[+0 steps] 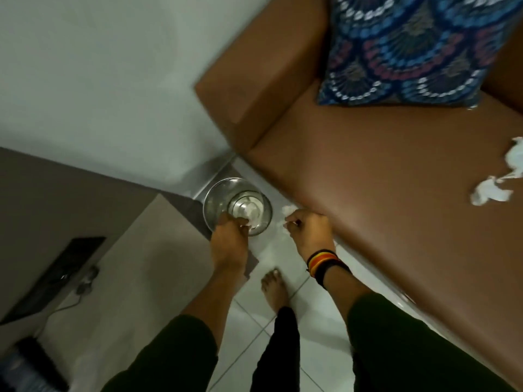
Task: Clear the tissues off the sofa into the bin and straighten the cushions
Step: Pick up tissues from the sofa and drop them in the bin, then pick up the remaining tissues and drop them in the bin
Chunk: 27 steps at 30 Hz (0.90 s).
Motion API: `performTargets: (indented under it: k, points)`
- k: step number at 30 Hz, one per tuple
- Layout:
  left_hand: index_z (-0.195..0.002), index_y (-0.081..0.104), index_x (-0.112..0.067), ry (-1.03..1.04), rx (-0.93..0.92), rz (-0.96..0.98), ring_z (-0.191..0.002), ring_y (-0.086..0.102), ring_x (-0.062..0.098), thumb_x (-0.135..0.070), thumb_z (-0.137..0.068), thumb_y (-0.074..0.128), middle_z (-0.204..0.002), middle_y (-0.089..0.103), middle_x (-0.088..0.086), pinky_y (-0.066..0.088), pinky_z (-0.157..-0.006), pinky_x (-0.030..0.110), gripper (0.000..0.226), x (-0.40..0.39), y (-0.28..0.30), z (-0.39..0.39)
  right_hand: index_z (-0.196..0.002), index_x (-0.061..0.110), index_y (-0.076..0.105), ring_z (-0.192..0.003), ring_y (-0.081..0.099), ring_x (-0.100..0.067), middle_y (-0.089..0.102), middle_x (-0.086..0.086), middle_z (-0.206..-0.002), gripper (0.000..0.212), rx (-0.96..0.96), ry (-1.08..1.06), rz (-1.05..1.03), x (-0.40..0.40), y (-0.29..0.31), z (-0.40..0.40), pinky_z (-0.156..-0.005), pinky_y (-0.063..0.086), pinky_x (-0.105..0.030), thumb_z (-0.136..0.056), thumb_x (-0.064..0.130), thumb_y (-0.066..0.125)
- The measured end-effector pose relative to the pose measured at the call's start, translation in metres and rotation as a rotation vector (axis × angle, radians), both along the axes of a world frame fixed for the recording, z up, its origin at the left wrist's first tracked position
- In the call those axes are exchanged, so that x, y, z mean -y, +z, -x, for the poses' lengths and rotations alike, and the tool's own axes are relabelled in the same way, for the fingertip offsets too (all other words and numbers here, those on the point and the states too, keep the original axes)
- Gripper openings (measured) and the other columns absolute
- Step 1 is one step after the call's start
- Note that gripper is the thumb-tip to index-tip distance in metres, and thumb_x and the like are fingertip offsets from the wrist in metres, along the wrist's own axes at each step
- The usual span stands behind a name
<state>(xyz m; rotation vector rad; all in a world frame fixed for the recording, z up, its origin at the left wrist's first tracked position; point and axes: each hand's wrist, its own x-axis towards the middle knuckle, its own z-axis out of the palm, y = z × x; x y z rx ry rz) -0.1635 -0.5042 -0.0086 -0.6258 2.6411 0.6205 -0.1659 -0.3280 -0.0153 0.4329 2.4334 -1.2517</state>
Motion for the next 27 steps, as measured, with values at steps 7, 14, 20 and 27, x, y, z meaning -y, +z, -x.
performTargets:
  k: [7, 14, 20, 27]
  points:
    - [-0.108, 0.076, -0.011, 0.083, -0.013, -0.040, -0.099, 0.070, 0.026, -0.019, -0.098, 0.063, -0.113, 0.071, 0.012, 0.048, -0.072, 0.025, 0.018, 0.076, -0.077, 0.028, -0.095, 0.015, 0.076, -0.094, 0.067, -0.029, 0.074, -0.011, -0.099, 0.014, 0.091, 0.141, -0.065, 0.108, -0.081, 0.051, -0.092, 0.055, -0.039, -0.090, 0.011, 0.064]
    - [-0.119, 0.065, -0.004, -0.058, 0.037, 0.001, -0.108, 0.068, 0.040, -0.012, -0.102, 0.050, -0.121, 0.067, 0.022, 0.058, -0.089, 0.051, 0.024, 0.089, -0.105, 0.026, -0.144, 0.031, 0.044, -0.119, 0.057, -0.036, 0.060, -0.011, -0.134, 0.053, 0.210, 0.378, -0.111, 0.123, -0.123, 0.053, -0.103, 0.047, -0.044, -0.095, 0.013, 0.055]
    - [-0.162, 0.018, -0.015, -0.407, 0.015, 0.059, -0.156, 0.021, 0.033, -0.023, -0.103, 0.046, -0.169, 0.021, 0.014, 0.031, -0.123, 0.049, 0.066, 0.061, -0.071, 0.010, -0.149, 0.024, 0.034, -0.129, 0.051, -0.026, 0.039, -0.004, -0.154, 0.060, -0.103, 0.387, -0.260, 0.070, -0.066, 0.014, -0.099, 0.051, -0.038, -0.095, 0.007, 0.053]
    - [-0.161, 0.018, -0.010, -0.837, -0.199, 0.007, -0.158, 0.009, 0.030, -0.028, -0.108, 0.033, -0.170, 0.013, 0.013, 0.017, -0.128, 0.048, 0.058, -0.061, -0.008, 0.026, -0.156, 0.019, 0.009, -0.151, -0.001, -0.027, 0.004, -0.008, -0.165, 0.083, -0.167, 0.196, -0.540, -0.068, 0.013, -0.019, -0.120, 0.010, -0.052, -0.088, 0.005, 0.054]
